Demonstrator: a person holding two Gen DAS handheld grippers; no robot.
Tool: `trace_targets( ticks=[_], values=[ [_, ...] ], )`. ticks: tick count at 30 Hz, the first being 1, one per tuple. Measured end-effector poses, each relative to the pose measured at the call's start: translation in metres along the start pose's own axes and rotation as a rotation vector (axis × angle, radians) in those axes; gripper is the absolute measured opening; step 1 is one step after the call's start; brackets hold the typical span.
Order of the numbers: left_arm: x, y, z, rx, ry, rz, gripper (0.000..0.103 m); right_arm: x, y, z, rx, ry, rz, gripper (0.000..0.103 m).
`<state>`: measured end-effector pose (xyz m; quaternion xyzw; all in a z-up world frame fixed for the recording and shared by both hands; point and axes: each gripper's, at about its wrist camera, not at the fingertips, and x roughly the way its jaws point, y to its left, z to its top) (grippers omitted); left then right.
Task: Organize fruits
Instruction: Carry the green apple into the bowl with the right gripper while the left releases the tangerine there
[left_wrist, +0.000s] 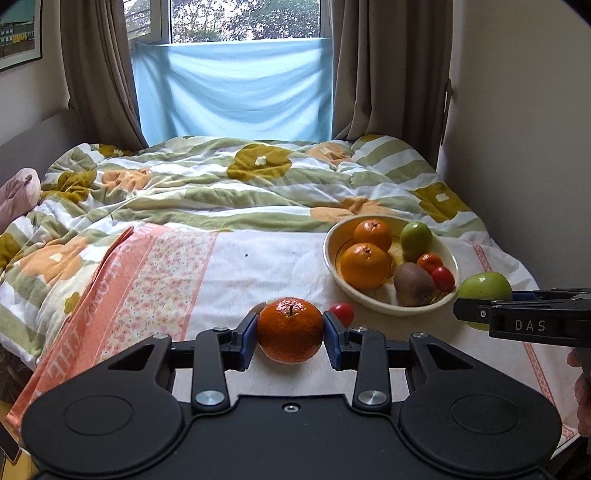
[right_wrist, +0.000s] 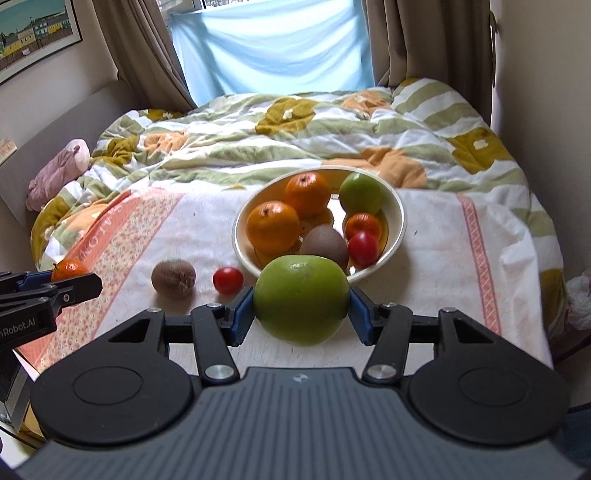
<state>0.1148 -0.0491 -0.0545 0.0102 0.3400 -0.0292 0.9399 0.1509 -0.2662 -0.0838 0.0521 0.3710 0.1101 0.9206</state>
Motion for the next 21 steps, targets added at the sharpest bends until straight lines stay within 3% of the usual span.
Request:
trace_targets(
  ticks=[9,21],
  values=[
    [0.012,-0.012,0.048,0.057,-0.054,-0.085,0.041,-0.012,-0.004,0.036,0.018,-0.057,-0.018,0.069],
    [0.074,-0.016,0.097,0.153,-0.036,-0.2,0.041,0.02,-0.004,0.071,0.084,-0.052,-0.068,0.069]
  ],
)
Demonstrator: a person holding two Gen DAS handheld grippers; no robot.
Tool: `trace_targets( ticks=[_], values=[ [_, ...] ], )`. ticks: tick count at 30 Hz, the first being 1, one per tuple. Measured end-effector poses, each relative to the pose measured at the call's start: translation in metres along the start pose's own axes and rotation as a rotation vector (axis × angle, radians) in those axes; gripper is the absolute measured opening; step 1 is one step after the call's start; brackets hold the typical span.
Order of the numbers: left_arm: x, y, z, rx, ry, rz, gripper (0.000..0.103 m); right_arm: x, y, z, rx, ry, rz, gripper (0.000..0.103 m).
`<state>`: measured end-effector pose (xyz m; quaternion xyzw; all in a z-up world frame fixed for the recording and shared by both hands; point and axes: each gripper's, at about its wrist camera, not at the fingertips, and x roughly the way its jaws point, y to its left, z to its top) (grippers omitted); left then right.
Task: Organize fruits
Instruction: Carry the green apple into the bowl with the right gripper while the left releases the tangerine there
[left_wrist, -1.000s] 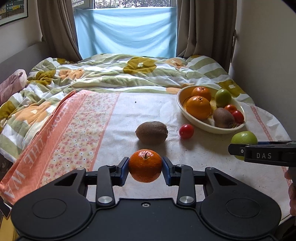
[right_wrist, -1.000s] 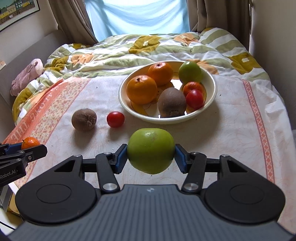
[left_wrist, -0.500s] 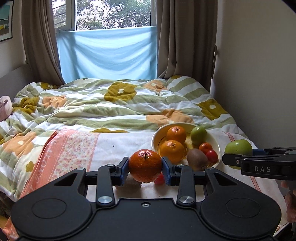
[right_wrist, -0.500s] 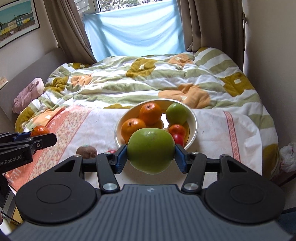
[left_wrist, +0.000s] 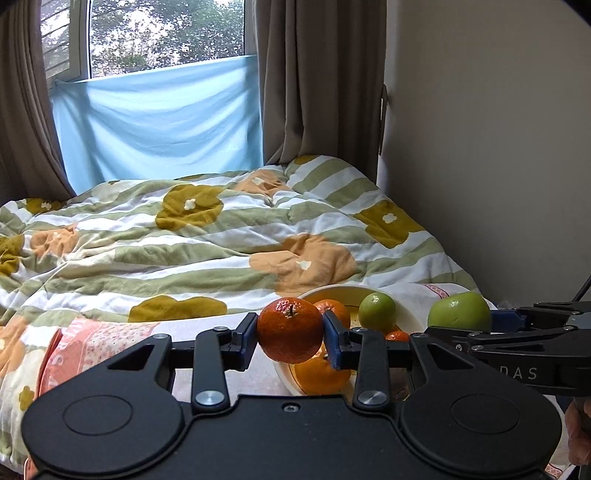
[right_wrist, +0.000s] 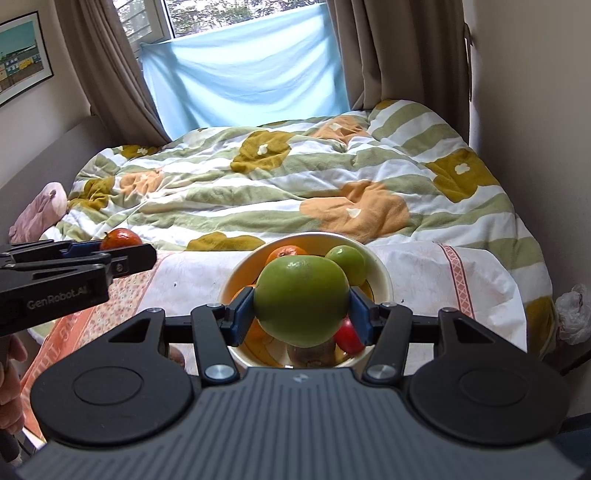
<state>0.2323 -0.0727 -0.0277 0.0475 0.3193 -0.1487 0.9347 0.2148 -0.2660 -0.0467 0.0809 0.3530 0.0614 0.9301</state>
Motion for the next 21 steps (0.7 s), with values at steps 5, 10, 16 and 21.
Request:
trace_targets(
  ticks=[5,10,16,21],
  values=[
    [0.039,0.005,0.01,0.033,0.045,-0.052,0.041,0.021,-0.001,0.008,0.04,0.016,-0.038,0.069],
    [0.08,0.01,0.011,0.057,0.099,-0.096,0.041,0.044,-0.004,0.012,0.074,0.041,-0.079,0.069],
    [0.12,0.012,0.004,0.094,0.164,-0.135,0.041,0.066,-0.007,0.014,0.11,0.066,-0.117,0.069],
    [0.14,0.012,-0.002,0.111,0.205,-0.158,0.041,0.076,-0.009,0.013,0.128,0.074,-0.137,0.069]
  ],
)
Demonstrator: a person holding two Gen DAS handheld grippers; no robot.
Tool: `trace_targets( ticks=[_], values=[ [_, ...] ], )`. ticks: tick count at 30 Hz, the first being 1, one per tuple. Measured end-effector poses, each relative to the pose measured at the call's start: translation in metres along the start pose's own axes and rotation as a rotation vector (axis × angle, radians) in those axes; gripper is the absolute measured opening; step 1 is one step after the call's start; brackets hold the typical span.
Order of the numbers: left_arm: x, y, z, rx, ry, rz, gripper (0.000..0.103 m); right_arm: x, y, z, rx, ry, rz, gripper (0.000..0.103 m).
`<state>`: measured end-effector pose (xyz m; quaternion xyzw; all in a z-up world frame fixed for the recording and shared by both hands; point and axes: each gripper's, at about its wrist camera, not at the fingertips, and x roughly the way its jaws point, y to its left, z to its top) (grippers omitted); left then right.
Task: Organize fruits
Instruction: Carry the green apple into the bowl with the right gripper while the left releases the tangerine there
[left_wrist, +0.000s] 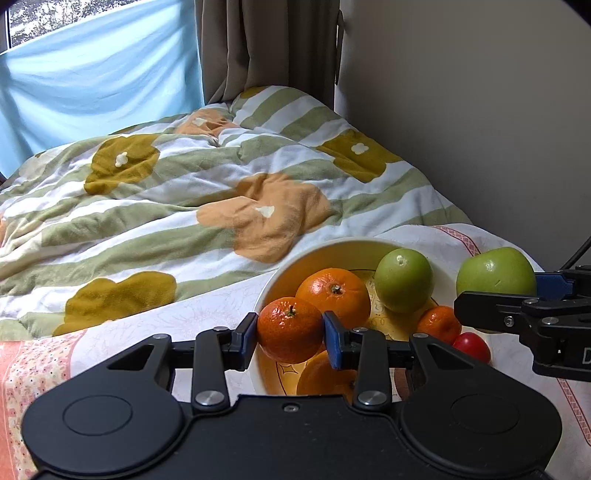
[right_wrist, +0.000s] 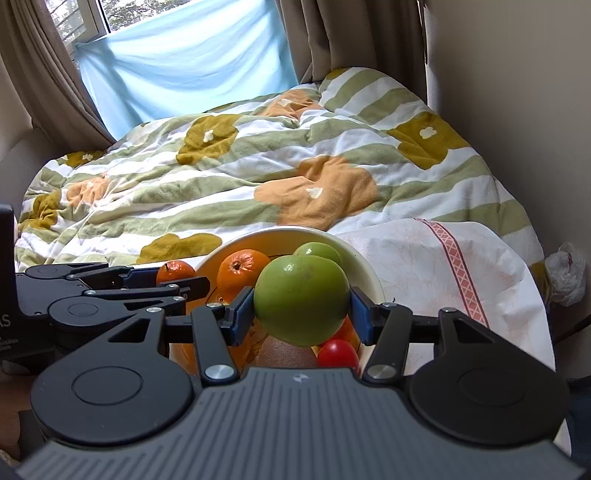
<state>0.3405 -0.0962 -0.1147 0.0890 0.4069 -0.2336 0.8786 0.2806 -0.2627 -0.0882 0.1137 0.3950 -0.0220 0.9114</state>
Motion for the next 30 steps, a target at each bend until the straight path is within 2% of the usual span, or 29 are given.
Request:
trace_targets(
  ticks=[3,4,5,6,7,18,30],
  values=[
    [0.004,0.001,-0.001,0.004,0.001,-0.015,0.045,0.003,-0.001,0.0,0.008,0.005,-0.01,0.069],
    [0.004,0.001,0.0,0.003,-0.007,-0.02,0.065,0.004,-0.001,-0.001,0.011,0.006,-0.012,0.069],
    [0.002,0.001,0.0,0.0,-0.02,-0.021,0.091,0.004,-0.002,-0.001,0.014,0.008,-0.015,0.069],
    [-0.003,0.003,0.001,-0.007,-0.045,-0.018,0.099,0.004,-0.002,-0.002,0.016,0.009,-0.017,0.069],
    [-0.008,0.004,0.001,-0.01,-0.068,-0.014,0.103,0.003,-0.003,-0.002,0.018,0.009,-0.021,0.069],
    [-0.054,0.014,-0.008,-0.006,-0.099,0.05,0.103,-0.005,-0.007,0.003,-0.005,0.008,-0.012,0.069],
    [-0.074,0.022,-0.019,-0.021,-0.11,0.086,0.103,0.026,0.021,0.011,-0.039,0.039,0.035,0.069]
  ],
)
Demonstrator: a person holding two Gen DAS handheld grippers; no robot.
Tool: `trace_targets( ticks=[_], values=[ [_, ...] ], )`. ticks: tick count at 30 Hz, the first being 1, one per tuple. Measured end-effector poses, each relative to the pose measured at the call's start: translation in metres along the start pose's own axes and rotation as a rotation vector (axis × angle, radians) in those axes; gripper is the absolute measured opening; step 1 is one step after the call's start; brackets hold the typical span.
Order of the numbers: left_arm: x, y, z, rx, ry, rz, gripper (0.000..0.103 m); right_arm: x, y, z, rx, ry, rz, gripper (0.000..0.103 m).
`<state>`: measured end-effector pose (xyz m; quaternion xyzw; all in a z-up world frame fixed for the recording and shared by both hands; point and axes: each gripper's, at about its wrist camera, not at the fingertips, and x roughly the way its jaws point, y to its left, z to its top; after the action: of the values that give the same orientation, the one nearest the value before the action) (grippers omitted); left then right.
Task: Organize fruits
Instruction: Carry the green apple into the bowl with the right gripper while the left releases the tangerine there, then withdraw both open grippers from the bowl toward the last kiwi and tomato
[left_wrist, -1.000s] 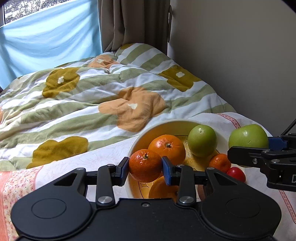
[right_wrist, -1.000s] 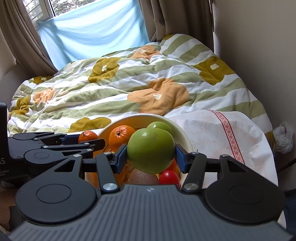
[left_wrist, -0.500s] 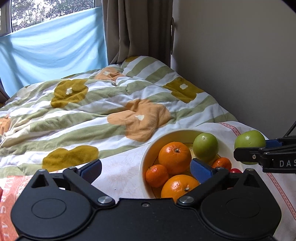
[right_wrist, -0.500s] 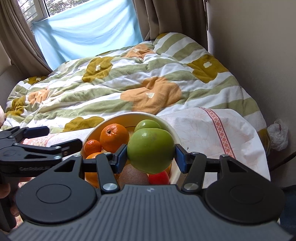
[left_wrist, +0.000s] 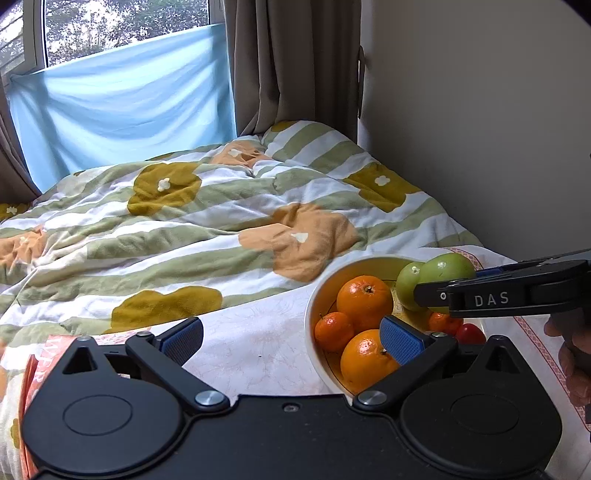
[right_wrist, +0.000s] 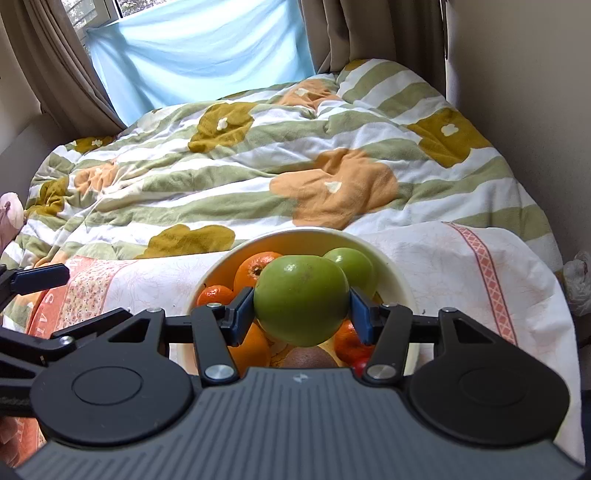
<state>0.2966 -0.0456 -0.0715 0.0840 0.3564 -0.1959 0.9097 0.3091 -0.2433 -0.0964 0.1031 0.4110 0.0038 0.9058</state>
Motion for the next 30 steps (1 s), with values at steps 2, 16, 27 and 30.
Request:
trace_targets(
  ticks=[2,16,27,30],
  values=[
    [0.0,0.003,-0.002,-0.002,0.002,0.0,0.103,0.006,0.002,-0.001,0.004,0.008,-0.001,0.069],
    [0.004,0.014,-0.012,0.007,0.016,-0.018,0.103,0.016,0.007,-0.012,0.021,-0.022,-0.004,0.077],
    [-0.016,0.013,-0.02,0.003,-0.003,-0.004,0.103,-0.006,0.014,-0.015,-0.029,-0.103,-0.008,0.103],
    [-0.027,0.01,-0.02,-0.003,-0.019,0.007,0.103,-0.02,0.016,-0.016,-0.043,-0.119,0.005,0.103]
  ],
)
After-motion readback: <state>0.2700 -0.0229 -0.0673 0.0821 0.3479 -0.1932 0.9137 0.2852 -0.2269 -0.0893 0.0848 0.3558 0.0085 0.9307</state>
